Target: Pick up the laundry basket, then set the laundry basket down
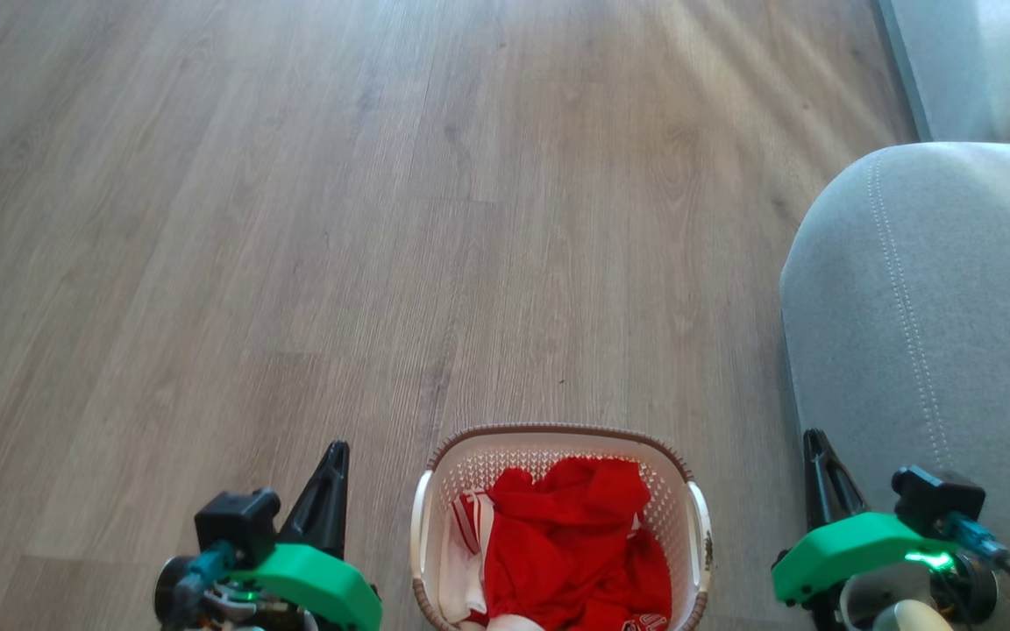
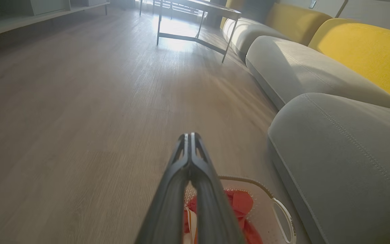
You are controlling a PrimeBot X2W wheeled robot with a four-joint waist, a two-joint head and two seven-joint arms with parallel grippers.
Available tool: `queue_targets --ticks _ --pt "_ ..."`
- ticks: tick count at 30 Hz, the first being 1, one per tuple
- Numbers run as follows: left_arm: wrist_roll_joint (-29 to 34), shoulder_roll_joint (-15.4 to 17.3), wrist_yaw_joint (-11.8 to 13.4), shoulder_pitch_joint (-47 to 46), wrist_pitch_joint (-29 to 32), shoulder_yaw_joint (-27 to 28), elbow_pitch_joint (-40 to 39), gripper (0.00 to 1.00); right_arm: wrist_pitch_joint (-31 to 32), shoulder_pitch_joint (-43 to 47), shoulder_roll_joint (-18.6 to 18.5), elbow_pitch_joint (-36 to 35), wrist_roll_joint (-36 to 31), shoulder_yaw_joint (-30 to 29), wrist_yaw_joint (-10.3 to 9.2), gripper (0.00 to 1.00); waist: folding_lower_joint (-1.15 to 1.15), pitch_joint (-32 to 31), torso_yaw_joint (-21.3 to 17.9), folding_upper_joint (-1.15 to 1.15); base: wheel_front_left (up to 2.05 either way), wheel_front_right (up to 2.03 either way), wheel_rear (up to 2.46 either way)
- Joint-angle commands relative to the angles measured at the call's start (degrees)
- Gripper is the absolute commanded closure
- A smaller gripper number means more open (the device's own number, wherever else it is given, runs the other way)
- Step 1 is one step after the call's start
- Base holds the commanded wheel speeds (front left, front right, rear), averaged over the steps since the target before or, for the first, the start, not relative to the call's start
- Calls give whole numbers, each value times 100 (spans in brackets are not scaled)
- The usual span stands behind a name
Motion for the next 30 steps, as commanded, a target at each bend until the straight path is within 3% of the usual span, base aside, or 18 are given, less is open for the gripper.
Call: queue_targets --ticks 1,30 --pt "-127 22 -30 -307 19 109 -196 100 26 -257 -33 -185 118 -56 3 100 0 1 -7 0 0 0 0" --pt "-2062 94 -140 -436 412 520 -159 100 477 -355 -69 -200 1862 -303 12 100 0 32 -227 0 0 0 0"
